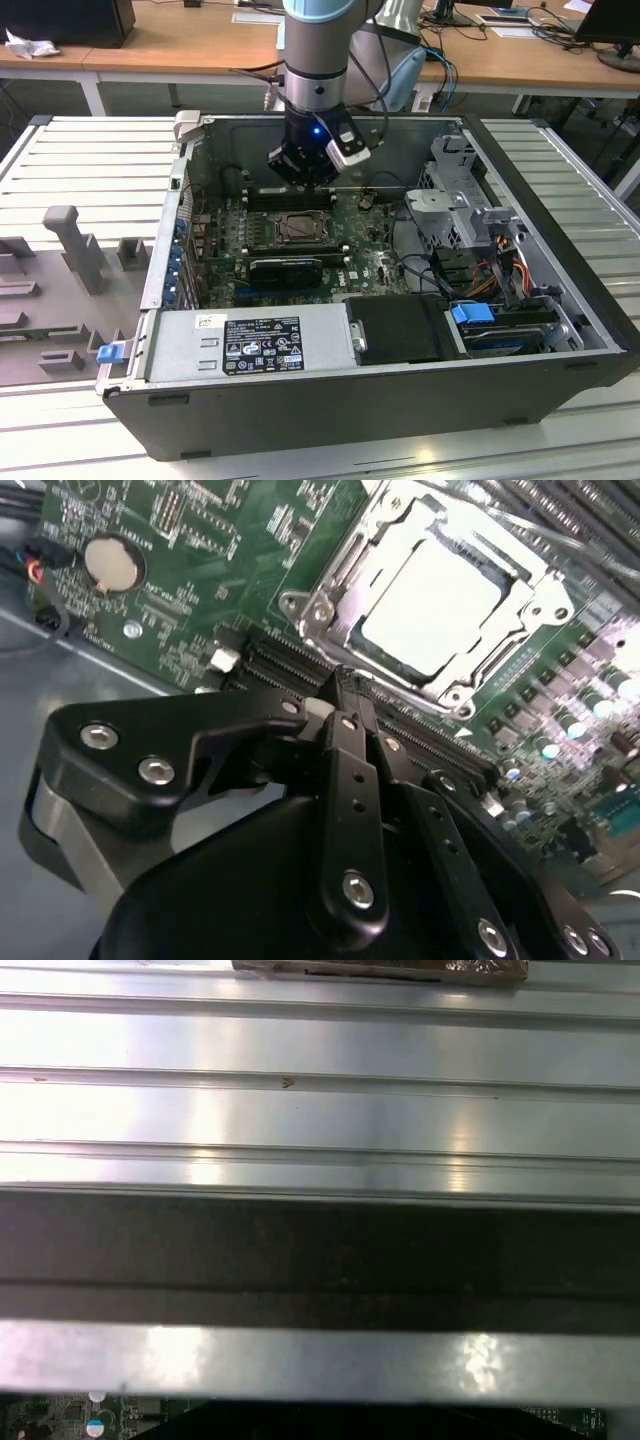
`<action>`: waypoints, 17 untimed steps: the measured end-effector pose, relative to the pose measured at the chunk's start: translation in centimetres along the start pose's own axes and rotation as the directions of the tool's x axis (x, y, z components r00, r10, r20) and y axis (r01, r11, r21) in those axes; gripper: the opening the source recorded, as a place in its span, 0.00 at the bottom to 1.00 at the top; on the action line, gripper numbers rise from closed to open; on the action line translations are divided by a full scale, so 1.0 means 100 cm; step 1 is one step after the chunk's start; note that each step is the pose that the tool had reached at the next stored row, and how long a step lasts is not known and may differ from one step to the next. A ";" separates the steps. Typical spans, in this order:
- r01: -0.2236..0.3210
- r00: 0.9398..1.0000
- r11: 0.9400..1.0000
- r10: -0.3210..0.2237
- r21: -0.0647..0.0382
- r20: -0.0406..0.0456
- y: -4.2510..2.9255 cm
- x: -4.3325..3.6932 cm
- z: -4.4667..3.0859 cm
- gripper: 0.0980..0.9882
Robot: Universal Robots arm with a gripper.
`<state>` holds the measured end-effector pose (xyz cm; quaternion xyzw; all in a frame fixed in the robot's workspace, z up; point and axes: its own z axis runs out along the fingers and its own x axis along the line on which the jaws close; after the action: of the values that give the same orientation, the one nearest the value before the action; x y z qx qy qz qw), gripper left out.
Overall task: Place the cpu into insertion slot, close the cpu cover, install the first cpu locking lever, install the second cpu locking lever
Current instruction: 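Install the first cpu locking lever, then install the second cpu locking lever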
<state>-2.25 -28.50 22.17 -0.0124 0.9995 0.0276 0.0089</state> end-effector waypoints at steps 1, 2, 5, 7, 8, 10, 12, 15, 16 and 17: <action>0.000 1.000 1.000 0.000 0.000 0.000 -0.0011 0.0000 0.0000 0.01; 0.000 1.000 1.000 0.000 0.000 0.000 -0.0016 0.0000 -0.0001 0.01; 0.000 1.000 1.000 0.000 0.000 0.000 -0.0033 0.0001 -0.0002 0.01; 0.000 1.000 1.000 0.000 0.000 0.000 -0.0046 0.0001 -0.0002 0.01; 0.000 1.000 1.000 0.000 0.000 0.000 -0.0051 0.0001 -0.0002 0.01; 0.000 1.000 1.000 0.000 0.000 0.000 -0.0061 0.0002 -0.0003 0.01; 0.000 1.000 1.000 0.000 0.000 0.000 -0.0070 0.0002 -0.0004 0.01; 0.000 1.000 1.000 0.000 0.000 0.000 -0.0113 0.0003 -0.0006 0.01; 0.000 1.000 1.000 0.000 0.000 0.000 -0.0159 0.0004 -0.0009 0.01; 0.000 1.000 1.000 0.000 0.000 0.000 -0.0168 0.0004 -0.0013 0.01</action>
<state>-2.25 -30.18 22.20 -0.0124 0.9995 0.0276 0.0089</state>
